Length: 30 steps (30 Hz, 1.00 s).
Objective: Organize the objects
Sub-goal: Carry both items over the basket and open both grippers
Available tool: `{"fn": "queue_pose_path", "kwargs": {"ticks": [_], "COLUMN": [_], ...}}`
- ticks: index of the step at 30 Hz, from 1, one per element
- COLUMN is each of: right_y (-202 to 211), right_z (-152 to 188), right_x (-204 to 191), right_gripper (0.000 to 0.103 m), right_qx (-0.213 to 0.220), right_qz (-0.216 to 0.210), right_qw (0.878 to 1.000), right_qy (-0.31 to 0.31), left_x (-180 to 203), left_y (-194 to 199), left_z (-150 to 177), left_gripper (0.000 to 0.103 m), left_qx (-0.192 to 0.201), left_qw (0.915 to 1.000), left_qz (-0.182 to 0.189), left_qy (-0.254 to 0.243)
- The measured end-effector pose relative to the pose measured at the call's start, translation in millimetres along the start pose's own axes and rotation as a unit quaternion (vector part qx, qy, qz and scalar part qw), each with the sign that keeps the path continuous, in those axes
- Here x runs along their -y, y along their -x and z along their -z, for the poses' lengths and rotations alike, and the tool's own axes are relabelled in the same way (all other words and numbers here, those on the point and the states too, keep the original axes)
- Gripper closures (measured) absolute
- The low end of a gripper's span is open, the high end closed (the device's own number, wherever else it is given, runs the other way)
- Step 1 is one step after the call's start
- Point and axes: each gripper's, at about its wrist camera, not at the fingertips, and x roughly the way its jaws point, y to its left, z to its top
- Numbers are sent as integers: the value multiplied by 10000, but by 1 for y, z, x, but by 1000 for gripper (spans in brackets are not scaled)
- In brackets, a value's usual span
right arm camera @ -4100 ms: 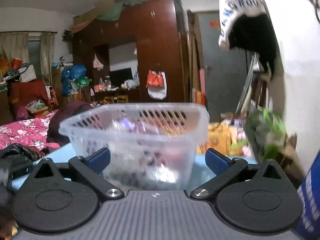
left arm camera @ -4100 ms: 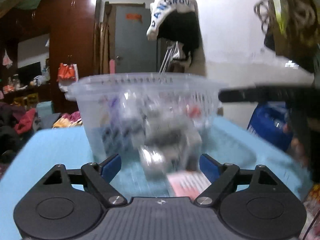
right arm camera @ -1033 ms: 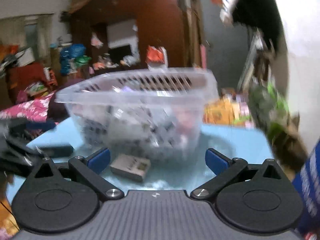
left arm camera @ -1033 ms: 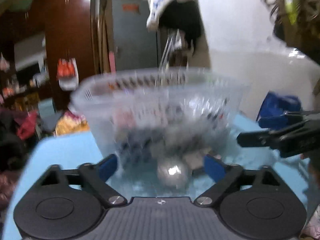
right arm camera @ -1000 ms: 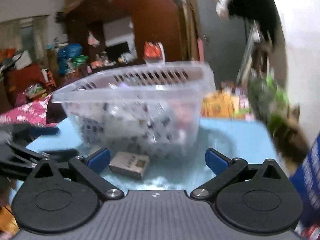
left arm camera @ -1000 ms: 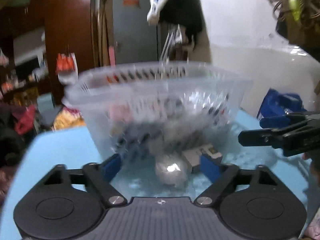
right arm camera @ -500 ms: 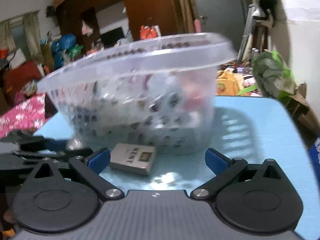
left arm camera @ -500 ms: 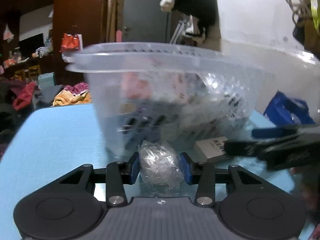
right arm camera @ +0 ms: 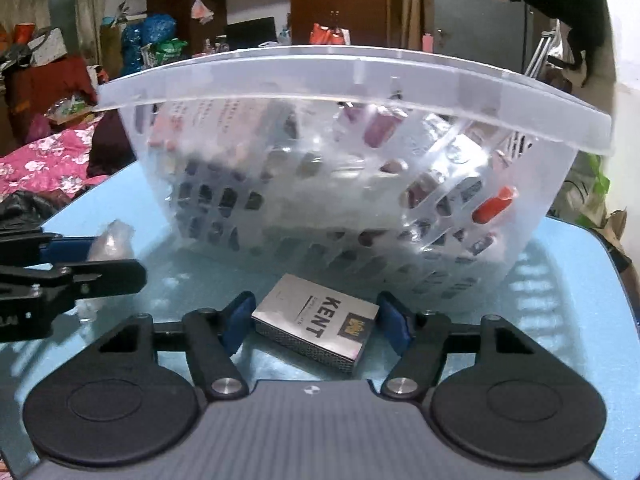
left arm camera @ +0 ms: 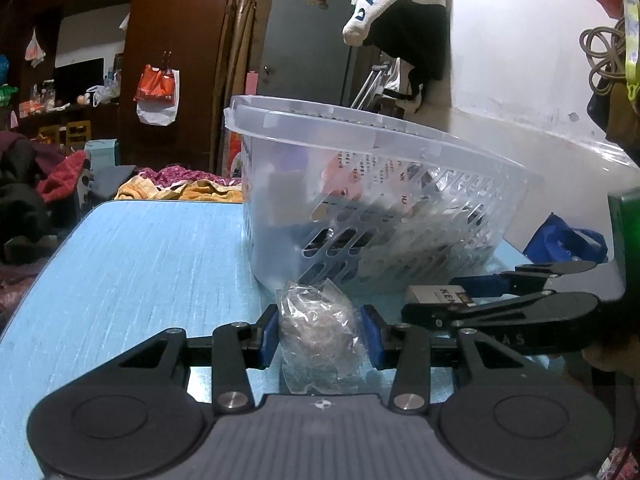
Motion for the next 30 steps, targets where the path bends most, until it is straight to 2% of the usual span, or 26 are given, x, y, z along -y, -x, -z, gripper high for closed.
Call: {"fn": "queue_pose_path", "kwargs": {"ticks": [5, 8, 11, 13, 15, 19, 21, 24, 27, 30], "right_y": [18, 31, 53, 77, 99, 135, 133, 110, 77, 60], "right_z": [8, 12, 14, 12, -2, -46, -71, -103, -120, -118], "right_x": [3, 12, 18, 20, 18, 20, 22, 28, 35, 42], "right_gripper": [34, 34, 34, 34, 34, 34, 34, 34, 34, 34], "right_qx": [289, 391, 665, 954, 1308, 2050, 2245, 2130, 1870, 1696], "right_qz": [19, -106, -236, -370, -382, -172, 0, 293, 465, 484], "right_qw": [9994, 9991, 9975, 9948, 9907, 9784, 9739, 9758, 9805, 9832], "right_qy": [167, 80, 26, 0, 35, 195, 338, 411, 385, 459], "left_x": [-4, -2, 1, 4, 10, 24, 32, 40, 46, 45], "left_y": [5, 10, 23, 41, 60, 70, 62, 35, 7, -14], "left_z": [4, 6, 3, -9, -28, -84, -112, -143, -156, -162], "left_gripper": [56, 56, 56, 56, 56, 56, 56, 56, 56, 53], "left_qx": [82, 158, 302, 528, 848, 1151, 1227, 1011, 716, 536], "left_qw": [9999, 9998, 9990, 9964, 9936, 9909, 9911, 9945, 9971, 9975], "left_qz": [38, 84, 313, 655, 745, 692, 498, 211, -42, -204], "left_qy": [47, 6, 53, 117, 72, -68, -136, -165, -271, -406]}}
